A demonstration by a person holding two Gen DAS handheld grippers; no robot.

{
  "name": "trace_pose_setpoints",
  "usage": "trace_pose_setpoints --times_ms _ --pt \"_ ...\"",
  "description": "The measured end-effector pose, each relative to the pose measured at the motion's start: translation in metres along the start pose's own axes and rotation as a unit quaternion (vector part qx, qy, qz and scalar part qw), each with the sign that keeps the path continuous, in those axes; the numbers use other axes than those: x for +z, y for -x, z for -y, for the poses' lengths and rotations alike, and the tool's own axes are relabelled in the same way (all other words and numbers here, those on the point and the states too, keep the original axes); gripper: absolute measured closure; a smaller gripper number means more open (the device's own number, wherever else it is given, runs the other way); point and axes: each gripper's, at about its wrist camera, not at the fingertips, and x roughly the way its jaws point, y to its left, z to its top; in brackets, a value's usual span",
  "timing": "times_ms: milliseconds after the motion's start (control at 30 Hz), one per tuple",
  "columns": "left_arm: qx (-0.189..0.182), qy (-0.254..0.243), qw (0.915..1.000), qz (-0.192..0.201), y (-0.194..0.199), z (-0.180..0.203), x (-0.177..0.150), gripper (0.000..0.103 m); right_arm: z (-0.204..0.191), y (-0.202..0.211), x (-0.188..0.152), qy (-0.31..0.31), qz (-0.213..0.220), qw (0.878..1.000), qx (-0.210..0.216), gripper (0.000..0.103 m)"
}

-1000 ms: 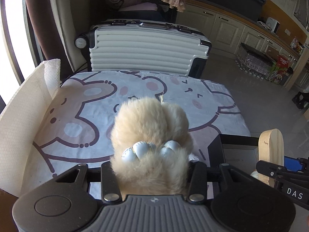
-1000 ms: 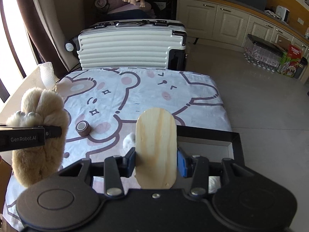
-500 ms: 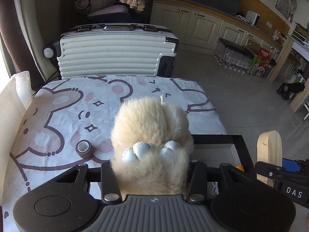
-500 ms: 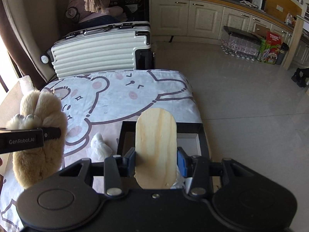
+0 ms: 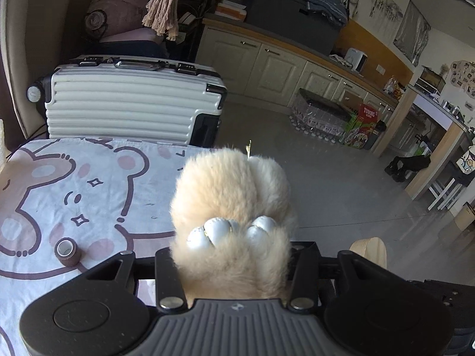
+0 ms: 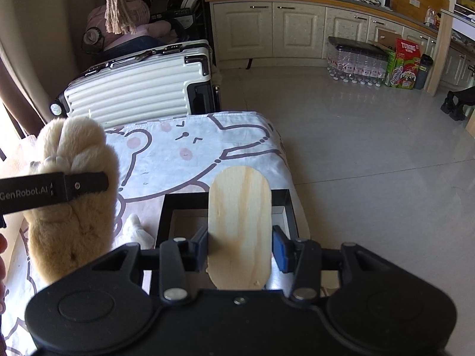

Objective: Organize objects
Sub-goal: 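Bring the plush paw and wooden paddle over the open black box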

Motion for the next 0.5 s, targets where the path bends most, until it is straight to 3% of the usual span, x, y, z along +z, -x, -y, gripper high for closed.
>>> trace_pose_setpoints --times_ms 333,500 --pt "-0.039 -0.01 0.9988 0.027 -0.031 0.025 -0.004 0.057 0.019 -0.013 0.002 -0.004 0.002 1.0 0.004 0.058" --pt "-0.035 -0.01 0.9993 0.012 -0.055 0.027 -0.011 0.057 0.025 -0.021 0.002 -0.004 0.001 1.0 0.0 0.058"
